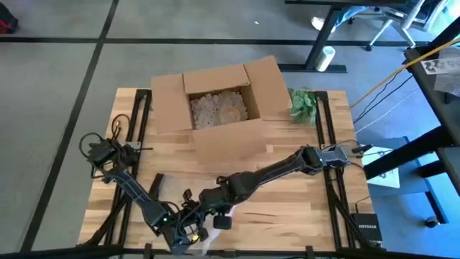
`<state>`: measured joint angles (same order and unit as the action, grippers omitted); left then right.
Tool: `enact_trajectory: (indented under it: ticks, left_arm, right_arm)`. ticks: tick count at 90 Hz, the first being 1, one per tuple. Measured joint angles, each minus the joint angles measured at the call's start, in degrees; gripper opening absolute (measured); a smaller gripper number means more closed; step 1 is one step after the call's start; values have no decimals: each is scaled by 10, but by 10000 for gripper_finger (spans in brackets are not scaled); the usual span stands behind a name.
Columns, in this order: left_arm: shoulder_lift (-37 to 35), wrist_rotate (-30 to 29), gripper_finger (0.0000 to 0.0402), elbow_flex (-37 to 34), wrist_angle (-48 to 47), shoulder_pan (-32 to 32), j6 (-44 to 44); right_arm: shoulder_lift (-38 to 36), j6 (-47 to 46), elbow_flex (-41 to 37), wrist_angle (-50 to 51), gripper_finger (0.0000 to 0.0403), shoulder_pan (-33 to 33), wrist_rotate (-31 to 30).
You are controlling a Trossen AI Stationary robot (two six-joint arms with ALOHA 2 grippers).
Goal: Wrap mug
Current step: Wrap the red mug with bubble wrap
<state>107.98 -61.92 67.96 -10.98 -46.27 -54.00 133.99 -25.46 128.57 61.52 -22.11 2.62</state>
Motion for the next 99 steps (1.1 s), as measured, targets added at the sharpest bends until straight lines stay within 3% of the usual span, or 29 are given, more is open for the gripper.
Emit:
enact_trajectory:
  ticks: [36, 63, 77, 99]
  left_arm:
    - [2, 14, 0, -1, -8, 2, 0]
    - [2, 18, 0, -1, -8, 4, 5]
    - [2, 18, 0, -1, -7, 7, 14]
    - [2, 18, 0, -1, -6, 11, 18]
  right_arm:
    - [-10, -14, 0, 0, 0, -16, -117]
    - [-28, -30, 2, 9, 0, -20, -138]
    - [-32, -12, 2, -19, 0, -27, -120]
    - [-31, 16, 2, -65, 0, -31, -141]
